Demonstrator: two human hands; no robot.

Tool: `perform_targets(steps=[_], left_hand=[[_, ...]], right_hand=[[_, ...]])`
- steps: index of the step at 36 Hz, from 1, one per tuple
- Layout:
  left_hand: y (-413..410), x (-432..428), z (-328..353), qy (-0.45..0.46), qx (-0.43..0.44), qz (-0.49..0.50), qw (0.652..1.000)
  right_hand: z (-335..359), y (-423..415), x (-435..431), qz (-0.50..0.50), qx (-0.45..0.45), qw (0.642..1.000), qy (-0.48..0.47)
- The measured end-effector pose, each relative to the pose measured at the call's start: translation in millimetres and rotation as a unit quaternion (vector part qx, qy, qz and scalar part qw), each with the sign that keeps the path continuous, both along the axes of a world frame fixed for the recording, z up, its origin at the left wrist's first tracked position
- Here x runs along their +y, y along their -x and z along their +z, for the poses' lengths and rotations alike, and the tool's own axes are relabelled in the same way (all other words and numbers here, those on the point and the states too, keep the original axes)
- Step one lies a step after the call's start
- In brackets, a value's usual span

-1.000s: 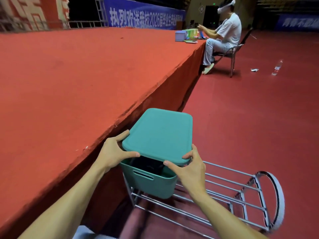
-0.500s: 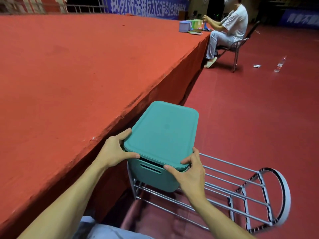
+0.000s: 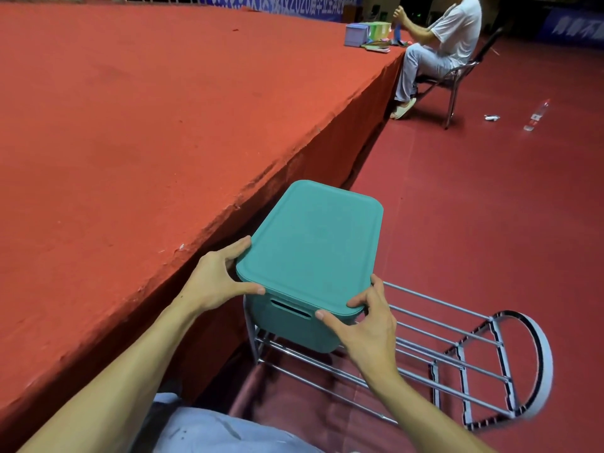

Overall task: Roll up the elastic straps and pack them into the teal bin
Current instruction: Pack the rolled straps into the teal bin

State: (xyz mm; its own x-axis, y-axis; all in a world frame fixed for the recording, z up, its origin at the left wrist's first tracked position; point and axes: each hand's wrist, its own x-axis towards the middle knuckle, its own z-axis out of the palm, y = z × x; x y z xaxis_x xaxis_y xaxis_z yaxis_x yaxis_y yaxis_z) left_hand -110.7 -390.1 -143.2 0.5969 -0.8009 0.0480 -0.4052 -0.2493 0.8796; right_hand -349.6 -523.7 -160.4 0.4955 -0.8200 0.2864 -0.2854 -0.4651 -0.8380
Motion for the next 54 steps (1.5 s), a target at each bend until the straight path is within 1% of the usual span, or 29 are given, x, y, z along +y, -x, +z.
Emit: perform_targets(steps=[5,11,15,19,21,25,28,30,32,37,39,42,45,48,51,54], left_hand=[[1.8,-0.2,-3.8,-0.025,-0.023,-0.005,0.999],[2.9,1.7,-8.2,-0.041,-0.014,0.001,0.999],[5.4,0.4,-6.5,-0.047,-0.057,0.011,0.997],[8.6,-9.7,6.2,-0.040,-0.122,0.020,0.992],[9.5,-19.0,11.7,-0.054,-0.143,0.003,0.988],[16.9,-41.9,17.4,-0.112,-0.188,-0.035,0.975],[20.7,-54.2,16.6,-0.170,-0.274,-0.053,0.945],[21.9,-56.1,11.9,-0.213,-0.325,-0.058,0.920],[23.4,-56.8,7.0,-0.237,-0.352,-0.053,0.904],[22.5,-59.0,6.3,-0.259,-0.352,-0.060,0.898],[19.7,-60.8,10.8,-0.253,-0.353,-0.065,0.899],[14.9,-68.4,16.4,-0.220,-0.356,-0.044,0.907],[3.9,-80.0,19.2,-0.206,-0.328,-0.053,0.920],[-5.7,-99.7,25.7,-0.232,-0.313,-0.073,0.918],[-11.8,-126.6,34.3,-0.267,-0.306,-0.085,0.910],[-22.8,-155.2,35.3,-0.261,-0.300,-0.094,0.912]], right_hand=[[-1.7,2.2,1.5,0.003,0.011,1.000,-0.003],[-3.2,2.5,1.7,0.008,0.022,1.000,-0.003],[-2.3,4.9,-3.1,0.017,0.014,1.000,0.001],[5.4,4.2,-18.5,0.002,0.012,1.000,-0.026],[12.9,0.4,-30.5,0.010,0.045,0.999,-0.021],[23.9,-12.0,-51.0,0.065,0.156,0.986,0.001],[26.9,-17.3,-56.1,0.094,0.228,0.969,-0.001],[26.7,-17.3,-58.4,0.094,0.251,0.963,0.007],[24.3,-16.6,-59.7,0.094,0.260,0.961,0.016],[19.8,-16.0,-63.1,0.099,0.284,0.953,0.028],[20.8,-19.1,-70.8,0.103,0.284,0.952,0.041],[26.5,-28.6,-90.8,0.101,0.270,0.957,0.039],[38.1,-44.2,-116.8,0.114,0.268,0.955,0.056],[48.8,-61.3,-143.2,0.106,0.301,0.943,0.089],[53.5,-76.2,-167.9,0.089,0.329,0.936,0.091],[53.2,-88.2,-187.5,0.078,0.349,0.930,0.084]])
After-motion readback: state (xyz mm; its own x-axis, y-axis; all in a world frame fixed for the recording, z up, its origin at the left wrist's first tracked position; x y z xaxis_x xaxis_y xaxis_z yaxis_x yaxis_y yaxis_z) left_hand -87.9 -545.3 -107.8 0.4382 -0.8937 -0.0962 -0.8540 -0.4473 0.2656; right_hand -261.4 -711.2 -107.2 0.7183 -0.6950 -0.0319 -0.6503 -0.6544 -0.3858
